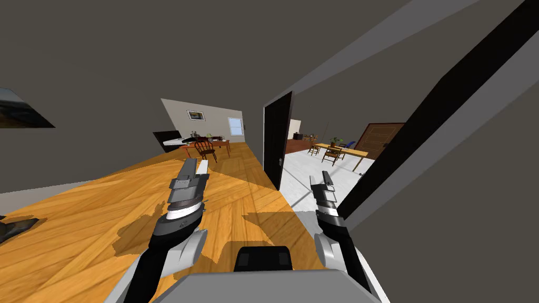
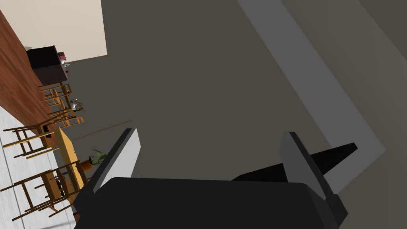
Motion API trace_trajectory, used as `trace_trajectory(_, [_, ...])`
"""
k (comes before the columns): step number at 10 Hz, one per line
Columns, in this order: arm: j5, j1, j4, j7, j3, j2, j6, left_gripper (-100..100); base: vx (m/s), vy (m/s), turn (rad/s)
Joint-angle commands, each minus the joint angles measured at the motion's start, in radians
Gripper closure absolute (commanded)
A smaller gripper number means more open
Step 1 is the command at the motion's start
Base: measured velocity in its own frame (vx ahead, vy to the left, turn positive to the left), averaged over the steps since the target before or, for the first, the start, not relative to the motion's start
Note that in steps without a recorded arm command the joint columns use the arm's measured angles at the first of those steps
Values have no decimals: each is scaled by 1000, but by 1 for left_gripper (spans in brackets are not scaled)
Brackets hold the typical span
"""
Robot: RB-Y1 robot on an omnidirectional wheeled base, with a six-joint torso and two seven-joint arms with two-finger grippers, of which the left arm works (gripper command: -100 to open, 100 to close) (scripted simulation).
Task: Push the door open
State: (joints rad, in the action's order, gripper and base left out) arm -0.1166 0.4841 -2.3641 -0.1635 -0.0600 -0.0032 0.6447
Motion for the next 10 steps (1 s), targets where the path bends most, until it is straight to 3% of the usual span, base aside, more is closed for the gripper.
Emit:
trace_trajectory(1, [11, -11, 33, 0, 14, 11, 3, -100, 168, -28, -90])
trace_trajectory(10, [80, -79, 230, 3, 100, 57, 18, -100, 130, 28, -120])
